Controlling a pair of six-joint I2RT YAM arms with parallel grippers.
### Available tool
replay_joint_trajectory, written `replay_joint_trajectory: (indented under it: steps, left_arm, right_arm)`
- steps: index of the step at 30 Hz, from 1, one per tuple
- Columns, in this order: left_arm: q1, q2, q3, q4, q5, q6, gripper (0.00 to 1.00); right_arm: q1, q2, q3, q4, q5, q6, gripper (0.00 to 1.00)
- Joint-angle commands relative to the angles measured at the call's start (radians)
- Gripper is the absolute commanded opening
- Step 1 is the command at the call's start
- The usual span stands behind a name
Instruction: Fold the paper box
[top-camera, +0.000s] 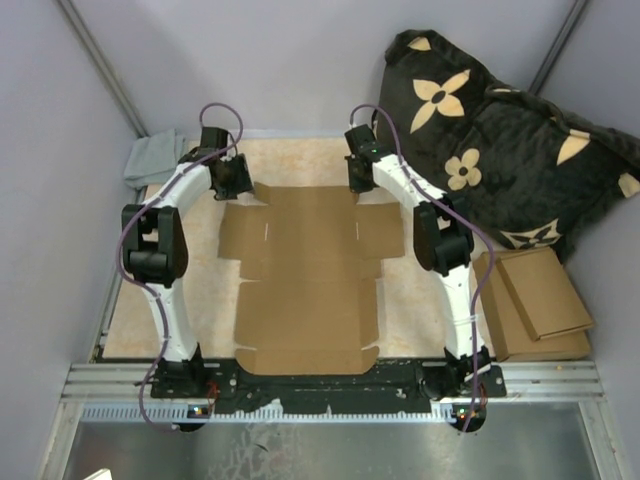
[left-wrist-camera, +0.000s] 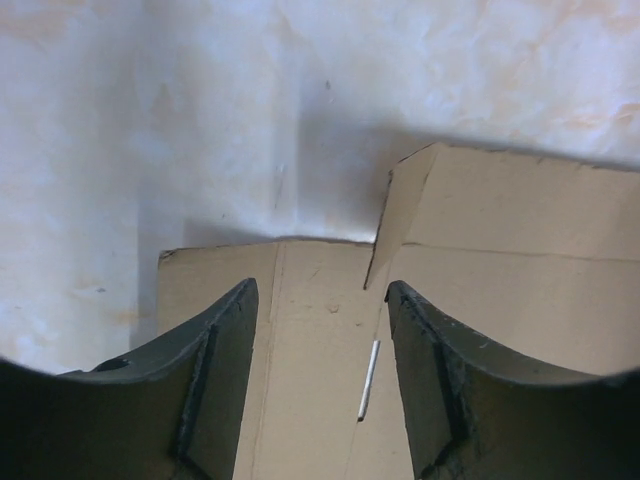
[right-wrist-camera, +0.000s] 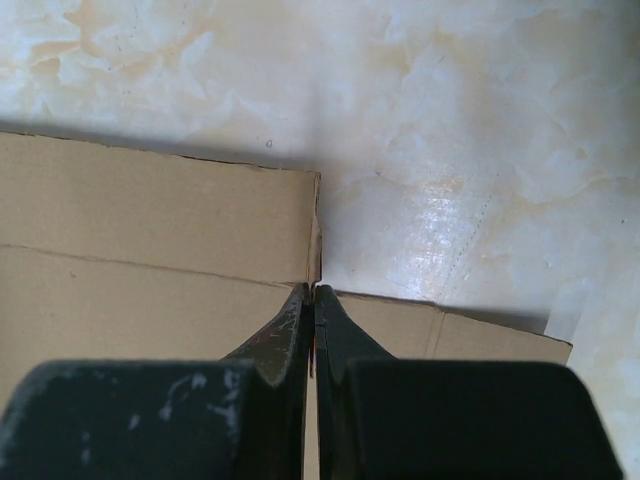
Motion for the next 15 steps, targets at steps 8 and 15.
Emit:
replay_joint_trajectory:
  steps: [8,15]
  left_arm:
    - [-0.003,0.086,0.068,-0.020,0.093,-0.022,0.55]
    - [-0.008,0.081,0.075,0.022,0.198,-0.046,0.47]
  right_arm:
    - [0.003,-0.063,0.008,0.017,-0.042,-0.016,0.00]
    - [0.003,-0.059,0.019,0.011,-0.044,-0.022,0.00]
